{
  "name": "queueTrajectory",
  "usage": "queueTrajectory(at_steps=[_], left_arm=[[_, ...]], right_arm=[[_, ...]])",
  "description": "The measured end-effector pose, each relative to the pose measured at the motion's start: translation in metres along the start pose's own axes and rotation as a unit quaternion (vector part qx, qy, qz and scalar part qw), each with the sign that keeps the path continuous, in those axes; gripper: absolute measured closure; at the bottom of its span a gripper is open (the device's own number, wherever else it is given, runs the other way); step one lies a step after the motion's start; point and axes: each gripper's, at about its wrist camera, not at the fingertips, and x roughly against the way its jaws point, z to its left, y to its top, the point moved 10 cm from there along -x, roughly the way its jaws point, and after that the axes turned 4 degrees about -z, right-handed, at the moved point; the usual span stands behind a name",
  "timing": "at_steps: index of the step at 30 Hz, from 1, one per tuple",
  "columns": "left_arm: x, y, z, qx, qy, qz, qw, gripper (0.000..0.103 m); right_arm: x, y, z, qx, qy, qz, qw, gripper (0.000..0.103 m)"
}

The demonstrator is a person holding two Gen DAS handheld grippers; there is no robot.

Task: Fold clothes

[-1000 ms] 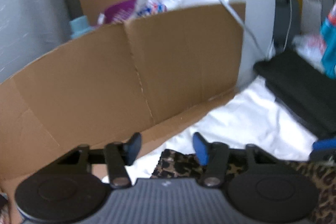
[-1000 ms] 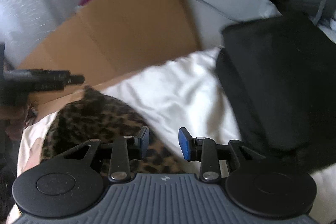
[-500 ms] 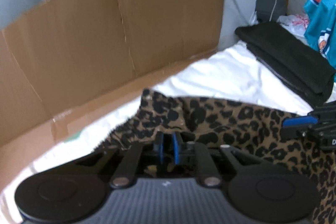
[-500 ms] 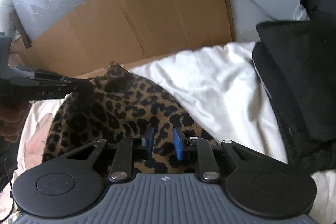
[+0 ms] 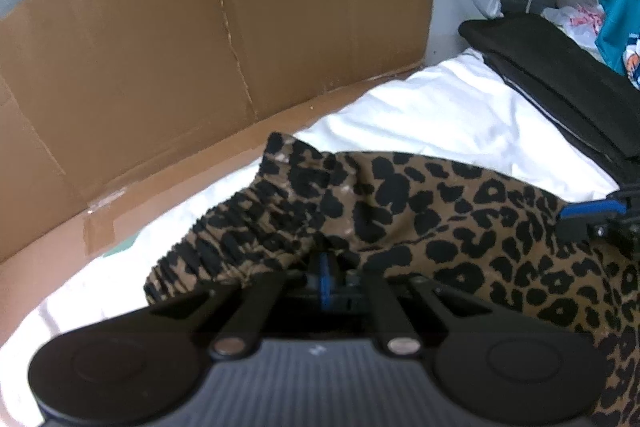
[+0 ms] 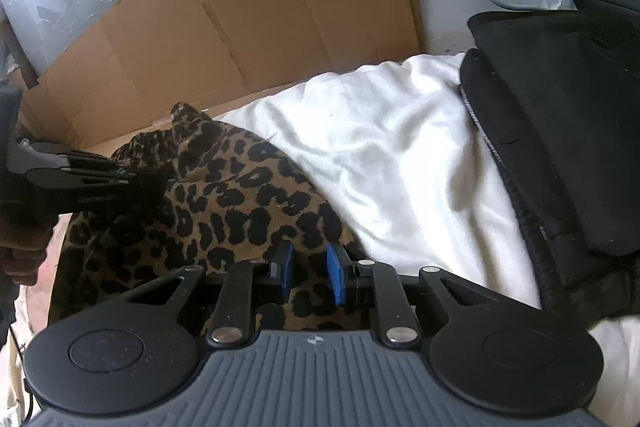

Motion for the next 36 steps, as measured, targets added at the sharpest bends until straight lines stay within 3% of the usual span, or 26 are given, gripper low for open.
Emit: queueTrajectory(at_steps=[13,21,24,32,36], left_arm=[[0.041,-0.007,0.017,0.010,0.015,0.005,0.9998,0.097],[0.025,-0.049,0.024,0.031,0.011,0.048,0.9983,0.098],[0.019,-0.048,0.026,0.034,0.008,0.054,0.9979,0.098],[0.042,-0.021,0.030,0.026,0.013,0.016,0.9994,0.095],[0.055,-0.021,0.038,0.082,-0.001,0.000,0.9966,0.095]], right_arm=[[0.012,-0.010,-0.013,0.014,-0.015,0.021,1.000,0.084],[0.014,-0.012,-0.016,0.011,-0.017,0.026,0.999,0.084],[0.014,-0.011,-0.017,0.011,-0.018,0.027,0.999,0.084],[0.014,-0.011,-0.018,0.012,-0.018,0.029,0.999,0.084],[0.015,-0.011,-0.019,0.010,-0.015,0.029,0.999,0.084]])
